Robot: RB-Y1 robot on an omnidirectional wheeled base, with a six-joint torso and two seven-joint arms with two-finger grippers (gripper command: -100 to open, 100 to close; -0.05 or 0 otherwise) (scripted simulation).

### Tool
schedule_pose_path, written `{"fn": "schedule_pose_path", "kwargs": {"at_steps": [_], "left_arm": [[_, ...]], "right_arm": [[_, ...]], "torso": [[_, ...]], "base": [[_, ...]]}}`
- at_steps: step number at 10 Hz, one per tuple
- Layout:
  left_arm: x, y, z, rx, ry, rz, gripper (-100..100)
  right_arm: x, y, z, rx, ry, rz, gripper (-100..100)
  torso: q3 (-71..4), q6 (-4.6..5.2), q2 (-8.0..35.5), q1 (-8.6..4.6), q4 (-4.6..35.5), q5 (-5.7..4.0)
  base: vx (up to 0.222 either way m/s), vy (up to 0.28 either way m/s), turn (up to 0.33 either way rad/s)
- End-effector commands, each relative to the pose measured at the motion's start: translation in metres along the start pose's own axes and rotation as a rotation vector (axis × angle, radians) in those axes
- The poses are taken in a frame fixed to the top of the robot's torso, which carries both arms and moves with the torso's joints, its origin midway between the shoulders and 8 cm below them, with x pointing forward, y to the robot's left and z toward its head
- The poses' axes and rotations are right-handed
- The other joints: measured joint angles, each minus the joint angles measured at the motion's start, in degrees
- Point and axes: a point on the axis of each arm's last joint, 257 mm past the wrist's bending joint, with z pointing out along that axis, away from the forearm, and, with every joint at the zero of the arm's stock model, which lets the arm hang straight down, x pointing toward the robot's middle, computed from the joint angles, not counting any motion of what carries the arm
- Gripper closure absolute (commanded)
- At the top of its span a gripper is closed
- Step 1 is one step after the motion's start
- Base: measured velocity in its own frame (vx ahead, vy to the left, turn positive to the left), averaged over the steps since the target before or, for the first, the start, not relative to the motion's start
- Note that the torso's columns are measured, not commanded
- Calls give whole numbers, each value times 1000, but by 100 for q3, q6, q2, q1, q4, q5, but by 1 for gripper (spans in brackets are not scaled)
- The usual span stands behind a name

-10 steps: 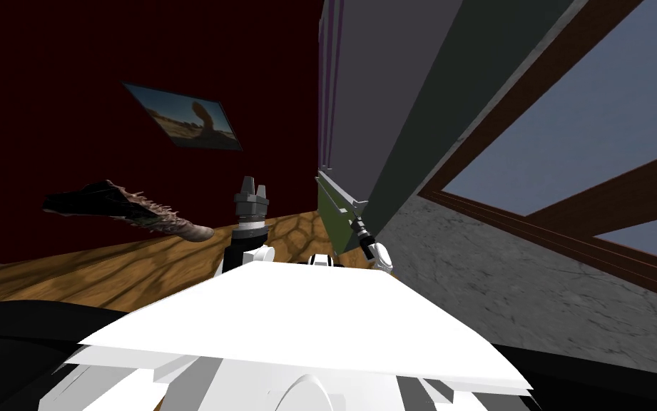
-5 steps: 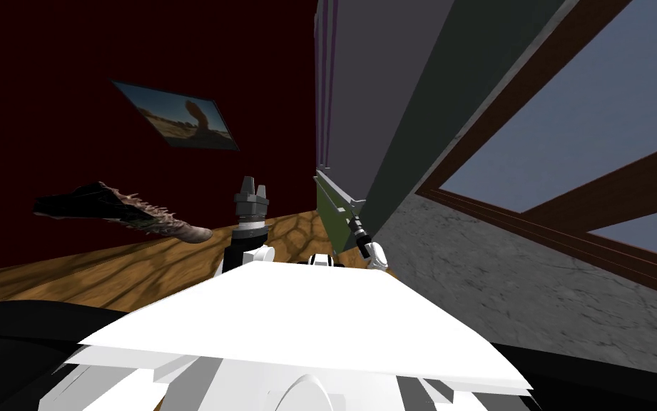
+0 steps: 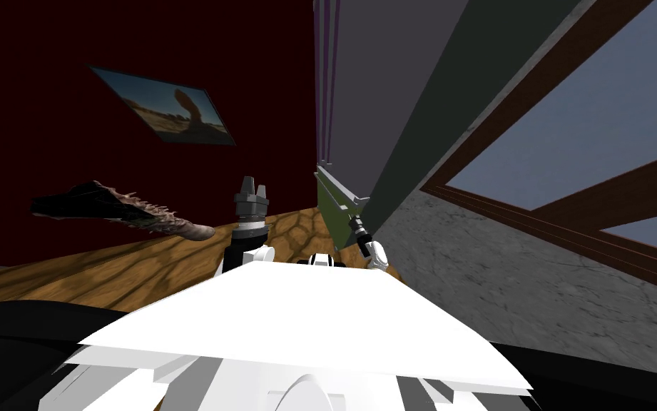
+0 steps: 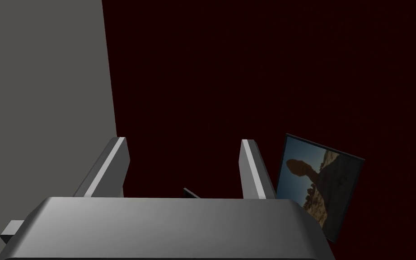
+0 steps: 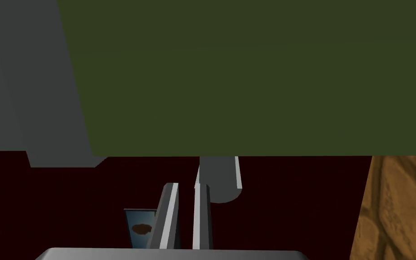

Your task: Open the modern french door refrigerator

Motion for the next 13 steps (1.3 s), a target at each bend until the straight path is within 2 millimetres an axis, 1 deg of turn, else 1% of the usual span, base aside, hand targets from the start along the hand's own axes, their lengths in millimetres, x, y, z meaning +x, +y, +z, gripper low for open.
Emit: {"fn": "schedule_pose_path", "kwargs": {"at_steps": [1, 3, 4, 5, 10, 12, 13], "left_arm": [[0, 0, 0, 0, 0, 0, 0], [0, 0, 0, 0, 0, 0, 0], [0, 0, 0, 0, 0, 0, 0], [0, 0, 0, 0, 0, 0, 0], [0, 0, 0, 0, 0, 0, 0], [0, 0, 0, 0, 0, 0, 0], [0, 0, 0, 0, 0, 0, 0]], "right_arm": [[-2, 1, 3, -5, 4, 1, 100], [-2, 0, 3, -5, 4, 1, 100], [6, 1, 0, -16, 2, -27, -100], [12, 1, -3, -24, -1, -47, -100], [40, 2, -16, -66, -17, -139, -100], [45, 7, -22, -82, -34, -164, -100], [41, 11, -26, -85, -52, -175, -100]], "torso": [[29, 14, 48, -7, 23, 4], [48, 20, 80, -30, 36, -1], [39, 22, 64, -63, 32, -9], [29, 22, 50, -71, 27, -13], [36, 20, 62, -27, 30, 0], [34, 21, 59, -32, 29, -1], [29, 20, 50, -38, 28, -3]], "base": [[-60, 170, 0], [-54, 120, -4], [-4, 18, 3], [0, 0, 0], [19, -14, 5], [55, -29, 18], [121, -65, 44]]}}
